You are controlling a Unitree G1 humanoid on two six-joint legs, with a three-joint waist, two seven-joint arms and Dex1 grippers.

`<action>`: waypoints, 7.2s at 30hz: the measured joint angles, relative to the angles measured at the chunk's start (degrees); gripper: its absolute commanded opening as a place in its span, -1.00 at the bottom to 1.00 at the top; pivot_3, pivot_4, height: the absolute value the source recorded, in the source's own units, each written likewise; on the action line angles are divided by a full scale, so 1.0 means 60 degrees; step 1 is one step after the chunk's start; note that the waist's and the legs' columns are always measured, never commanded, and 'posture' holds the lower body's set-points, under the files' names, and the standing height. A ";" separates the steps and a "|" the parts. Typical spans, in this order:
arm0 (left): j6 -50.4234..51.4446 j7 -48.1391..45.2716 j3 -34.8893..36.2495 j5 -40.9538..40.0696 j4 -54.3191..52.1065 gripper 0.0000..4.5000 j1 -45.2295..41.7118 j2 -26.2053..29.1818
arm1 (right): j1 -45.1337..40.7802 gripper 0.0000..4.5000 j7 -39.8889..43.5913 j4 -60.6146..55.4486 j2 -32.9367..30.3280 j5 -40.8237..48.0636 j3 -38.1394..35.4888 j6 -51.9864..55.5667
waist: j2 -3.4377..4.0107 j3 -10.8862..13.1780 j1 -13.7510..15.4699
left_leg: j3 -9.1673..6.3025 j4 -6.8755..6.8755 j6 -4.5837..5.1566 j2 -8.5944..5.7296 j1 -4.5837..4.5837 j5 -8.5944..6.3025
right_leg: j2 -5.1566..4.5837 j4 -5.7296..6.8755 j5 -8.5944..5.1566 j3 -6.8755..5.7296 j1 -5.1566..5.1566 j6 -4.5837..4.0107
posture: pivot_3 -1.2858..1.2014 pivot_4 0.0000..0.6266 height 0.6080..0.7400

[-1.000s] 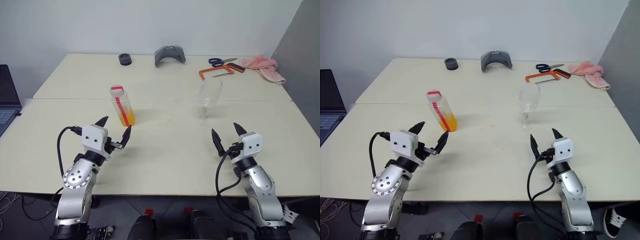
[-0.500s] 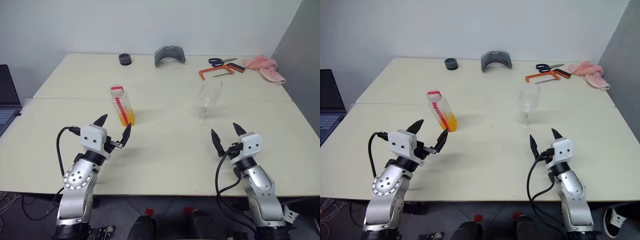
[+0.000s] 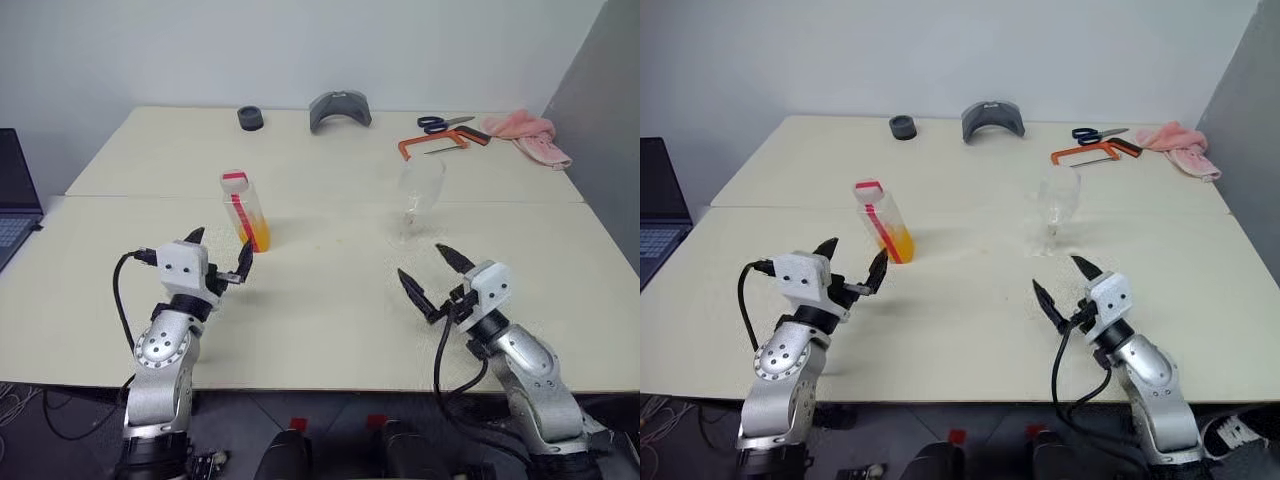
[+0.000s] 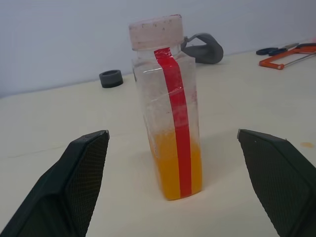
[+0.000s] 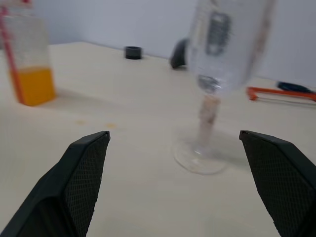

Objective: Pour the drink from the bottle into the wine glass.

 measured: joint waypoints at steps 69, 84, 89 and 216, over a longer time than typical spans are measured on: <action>0.1155 0.1582 -0.0771 0.1015 0.4240 0.99 -0.4459 -0.0429 | -0.1849 1.00 0.1603 -0.1652 -0.1086 0.1714 0.0838 0.3170 | -0.0029 0.0015 0.0024 | -0.0123 0.0017 -0.0016 -0.0123 -0.0075 0.0010 | -0.0068 -0.0011 0.0000 -0.0112 -0.0009 -0.0001 | 0.03 -0.52 1.00; 0.1581 0.1750 -0.0796 0.1127 0.3780 0.99 -0.4824 -0.0419 | -0.1850 1.00 0.1625 -0.1644 -0.1108 0.1598 0.0838 0.3169 | -0.0029 0.0016 0.0022 | -0.0124 0.0019 -0.0018 -0.0122 -0.0076 0.0011 | -0.0068 -0.0010 0.0001 -0.0111 -0.0010 -0.0001 | 0.03 -0.52 1.00; 0.1778 0.1806 -0.0794 0.1134 0.3755 0.99 -0.4826 -0.0418 | -0.1849 1.00 0.1656 -0.1644 -0.1120 0.1585 0.0838 0.3169 | -0.0029 0.0016 0.0022 | -0.0125 0.0019 -0.0018 -0.0123 -0.0077 0.0011 | -0.0069 -0.0010 0.0001 -0.0113 -0.0010 -0.0001 | 0.03 -0.52 1.00; -0.0537 -0.9006 -0.3675 -0.0881 0.5499 -0.21 -0.6352 -0.0821 | -0.3080 0.94 0.1057 -0.3372 -0.2633 0.3738 -0.1257 0.5921 | -0.0027 0.0032 0.0021 | -0.0145 0.0056 -0.0005 -0.0124 -0.0118 0.0007 | -0.0079 -0.0001 0.0000 -0.0115 -0.0018 -0.0002 | 0.03 -0.52 1.00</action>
